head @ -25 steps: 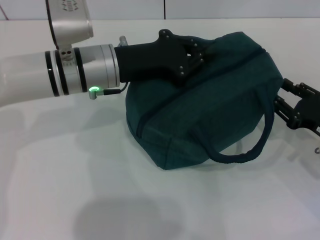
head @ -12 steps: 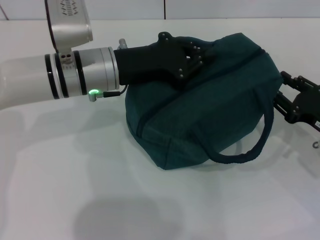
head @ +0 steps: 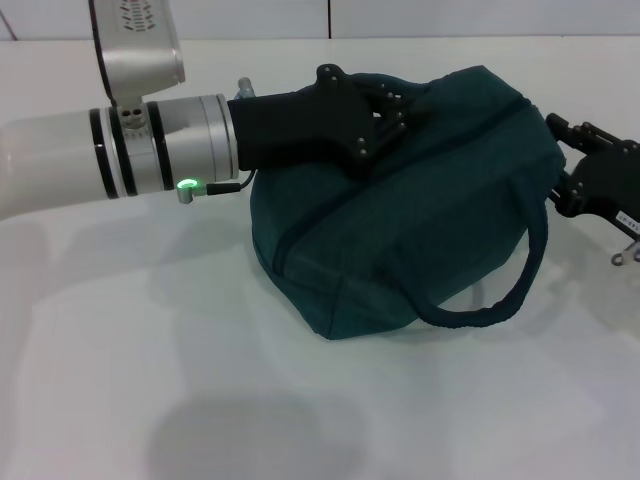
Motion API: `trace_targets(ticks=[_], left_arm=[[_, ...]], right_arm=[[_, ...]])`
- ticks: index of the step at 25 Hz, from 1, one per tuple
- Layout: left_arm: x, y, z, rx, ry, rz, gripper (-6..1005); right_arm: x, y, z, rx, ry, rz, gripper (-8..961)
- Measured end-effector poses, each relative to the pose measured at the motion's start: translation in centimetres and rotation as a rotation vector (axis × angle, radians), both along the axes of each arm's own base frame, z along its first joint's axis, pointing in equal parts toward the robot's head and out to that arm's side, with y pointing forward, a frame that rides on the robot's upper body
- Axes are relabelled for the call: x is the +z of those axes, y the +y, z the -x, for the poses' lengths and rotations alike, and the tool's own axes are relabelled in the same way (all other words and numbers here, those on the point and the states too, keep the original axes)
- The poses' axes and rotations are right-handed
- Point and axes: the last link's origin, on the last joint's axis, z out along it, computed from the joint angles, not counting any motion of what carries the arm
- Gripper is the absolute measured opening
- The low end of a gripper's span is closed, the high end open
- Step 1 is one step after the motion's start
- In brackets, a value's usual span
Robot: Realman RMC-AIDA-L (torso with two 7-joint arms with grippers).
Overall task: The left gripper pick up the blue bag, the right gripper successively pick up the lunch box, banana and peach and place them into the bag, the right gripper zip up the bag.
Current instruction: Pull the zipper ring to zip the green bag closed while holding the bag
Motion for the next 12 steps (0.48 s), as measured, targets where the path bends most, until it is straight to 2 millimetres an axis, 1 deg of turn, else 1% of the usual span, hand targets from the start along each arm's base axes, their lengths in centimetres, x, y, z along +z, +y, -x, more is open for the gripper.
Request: trace_targets(ticks=[12], left_arm=[[0.08, 0.05, 0.0, 0.001, -0.003, -0.004, 111]], right_arm=[[0.05, 0.36, 0.33, 0.011, -0.007, -0.006, 218]])
